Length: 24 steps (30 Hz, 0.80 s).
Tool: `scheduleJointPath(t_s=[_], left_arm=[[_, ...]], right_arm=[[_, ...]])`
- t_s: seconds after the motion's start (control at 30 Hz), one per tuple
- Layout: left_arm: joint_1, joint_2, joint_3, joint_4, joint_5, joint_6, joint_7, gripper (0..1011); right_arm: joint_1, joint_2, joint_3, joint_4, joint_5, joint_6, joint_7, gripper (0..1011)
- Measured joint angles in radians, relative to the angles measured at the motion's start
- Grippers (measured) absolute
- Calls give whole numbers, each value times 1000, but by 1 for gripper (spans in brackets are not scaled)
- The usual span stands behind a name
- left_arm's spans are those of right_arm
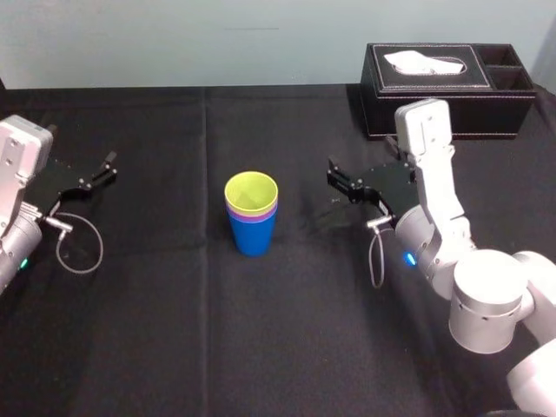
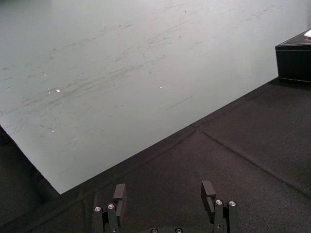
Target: Stack the three plastic cups sequentially using one hand.
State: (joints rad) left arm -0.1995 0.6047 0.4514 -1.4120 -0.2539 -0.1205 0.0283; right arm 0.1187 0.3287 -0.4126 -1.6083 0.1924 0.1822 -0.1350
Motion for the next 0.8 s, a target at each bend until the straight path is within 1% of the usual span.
scheduleJointPath(t_s=[0.1, 0.2, 0.8], left_arm=[[0, 0, 0, 0, 0, 0, 0, 1010], [0, 0, 0, 0, 0, 0, 0, 1010], [0, 0, 0, 0, 0, 0, 0, 1010]], right_arm=[[-5, -6, -3, 15, -16, -2, -3, 1003], [-11, -4, 2, 19, -14, -6, 15, 1003], [-8, -5, 0, 19, -14, -4, 11, 1003]])
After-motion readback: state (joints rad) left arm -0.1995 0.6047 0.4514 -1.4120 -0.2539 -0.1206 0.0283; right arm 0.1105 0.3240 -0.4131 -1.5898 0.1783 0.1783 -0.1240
